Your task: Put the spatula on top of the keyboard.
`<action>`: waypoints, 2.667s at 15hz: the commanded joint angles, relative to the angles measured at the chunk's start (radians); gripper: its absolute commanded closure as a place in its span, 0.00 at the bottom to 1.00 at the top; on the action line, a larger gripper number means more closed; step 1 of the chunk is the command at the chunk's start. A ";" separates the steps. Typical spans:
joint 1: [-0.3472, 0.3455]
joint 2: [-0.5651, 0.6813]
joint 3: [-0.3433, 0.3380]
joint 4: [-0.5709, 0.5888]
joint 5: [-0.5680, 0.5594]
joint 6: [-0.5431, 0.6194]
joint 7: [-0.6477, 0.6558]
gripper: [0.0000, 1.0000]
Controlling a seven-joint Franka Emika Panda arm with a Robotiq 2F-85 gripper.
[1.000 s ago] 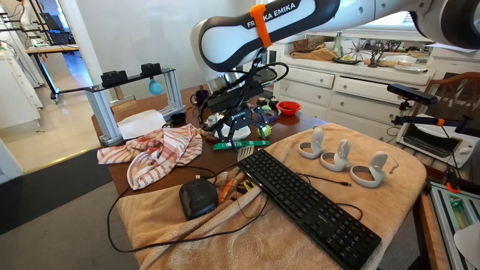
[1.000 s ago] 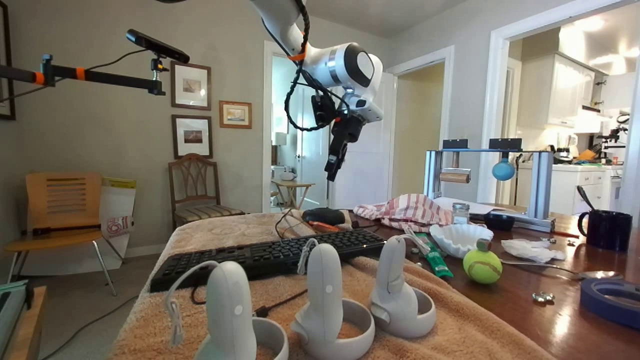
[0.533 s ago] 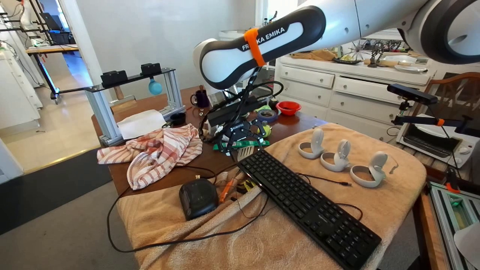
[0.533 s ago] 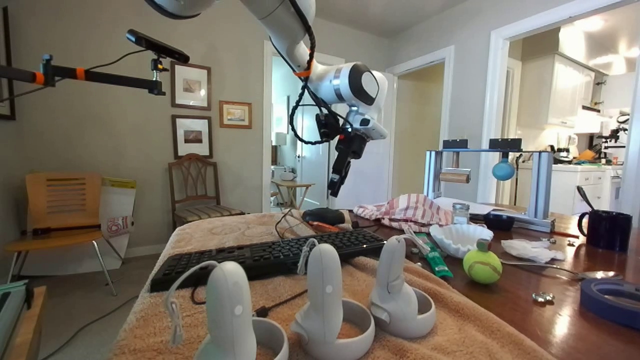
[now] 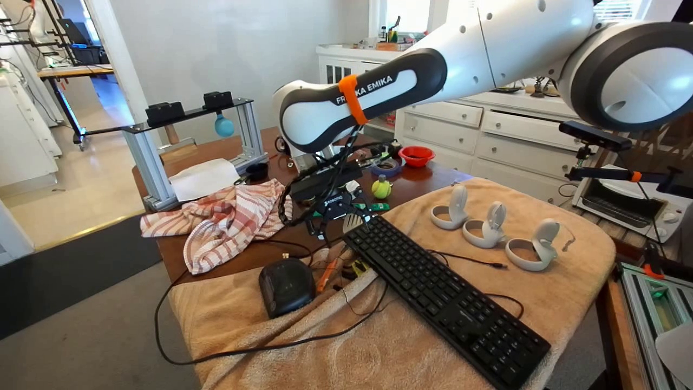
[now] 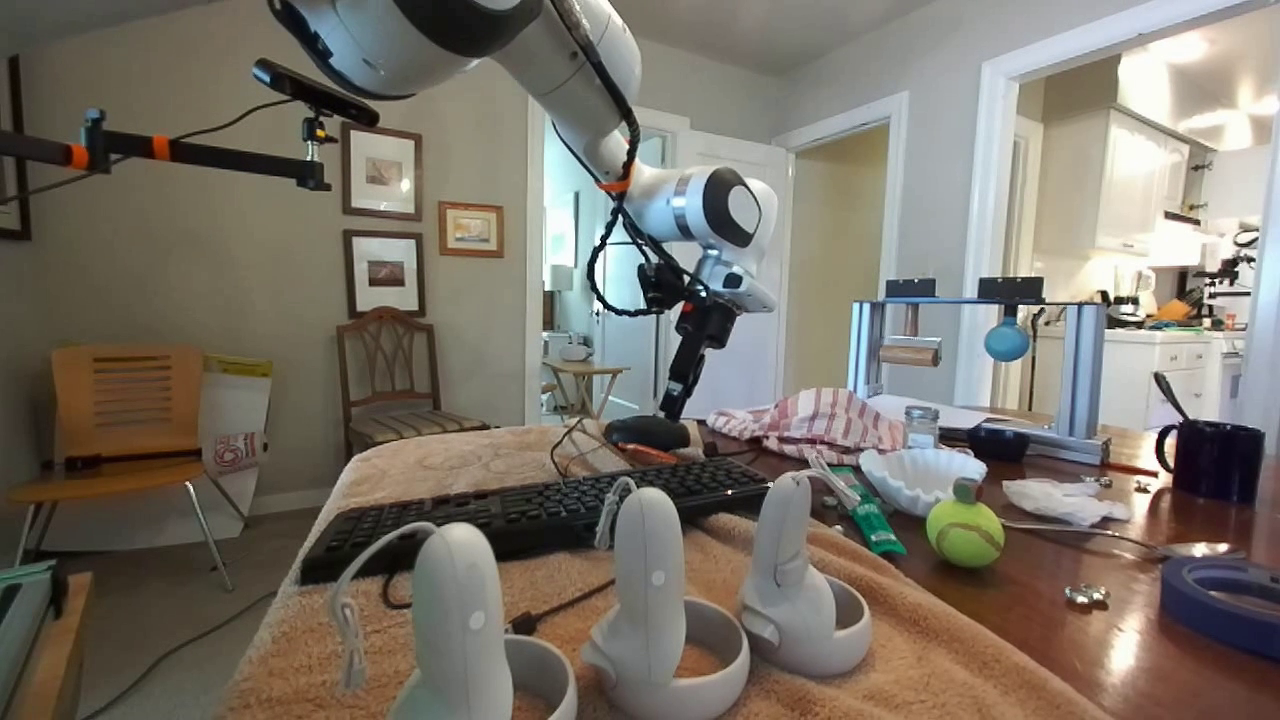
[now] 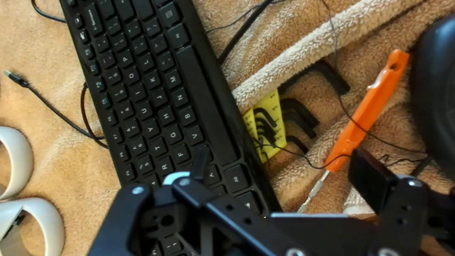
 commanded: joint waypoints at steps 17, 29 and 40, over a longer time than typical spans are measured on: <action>0.025 0.269 0.024 0.409 0.024 -0.244 0.072 0.00; 0.013 0.297 0.017 0.434 0.009 -0.227 0.083 0.30; 0.011 0.295 0.021 0.443 0.011 -0.243 0.069 0.35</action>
